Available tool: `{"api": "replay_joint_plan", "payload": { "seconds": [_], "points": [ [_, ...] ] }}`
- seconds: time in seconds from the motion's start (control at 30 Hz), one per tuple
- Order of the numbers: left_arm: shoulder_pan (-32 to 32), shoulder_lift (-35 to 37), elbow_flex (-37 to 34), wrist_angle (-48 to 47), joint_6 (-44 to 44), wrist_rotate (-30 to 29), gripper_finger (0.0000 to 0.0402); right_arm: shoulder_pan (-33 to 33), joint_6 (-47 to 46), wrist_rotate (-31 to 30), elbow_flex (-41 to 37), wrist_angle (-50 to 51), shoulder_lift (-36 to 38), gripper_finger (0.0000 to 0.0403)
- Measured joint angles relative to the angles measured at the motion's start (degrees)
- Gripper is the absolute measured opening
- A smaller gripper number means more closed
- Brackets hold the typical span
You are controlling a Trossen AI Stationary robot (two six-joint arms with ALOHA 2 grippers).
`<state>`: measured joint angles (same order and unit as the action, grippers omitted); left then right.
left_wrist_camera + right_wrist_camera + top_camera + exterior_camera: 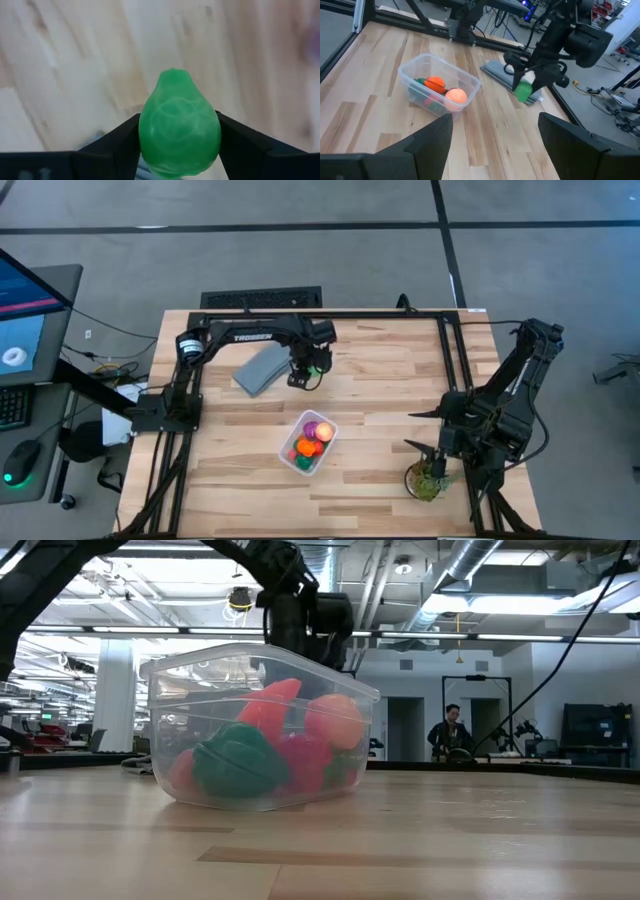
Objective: Pick and placing Produce into tupperware
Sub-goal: Put the green pear into the transparent bin
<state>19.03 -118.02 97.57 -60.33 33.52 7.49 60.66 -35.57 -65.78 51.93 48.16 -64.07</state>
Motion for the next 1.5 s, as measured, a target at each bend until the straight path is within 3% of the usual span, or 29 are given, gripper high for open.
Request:
{"api": "replay_joint_plan", "payload": {
  "seconds": [0.73,1.1,1.33,1.5],
  "points": [
    [-6.77,1.05,12.44,-16.27,-8.32,-3.77,0.0215,0.00,-0.59,1.27,-0.01,-0.85,0.01,0.0317],
    [-7.97,10.74,12.47,-14.31,-11.27,-3.08,0.0215,0.00,-0.58,1.36,-0.01,-1.66,0.00,0.0317],
    [-11.09,16.00,12.45,-12.99,-13.57,0.43,0.0215,0.00,-0.57,1.45,-0.01,-2.04,0.00,0.0317],
    [-14.18,18.90,8.54,-9.37,-15.63,2.81,0.0215,0.02,-0.54,1.44,-0.01,-3.05,0.00,0.0317]
  ]
}}
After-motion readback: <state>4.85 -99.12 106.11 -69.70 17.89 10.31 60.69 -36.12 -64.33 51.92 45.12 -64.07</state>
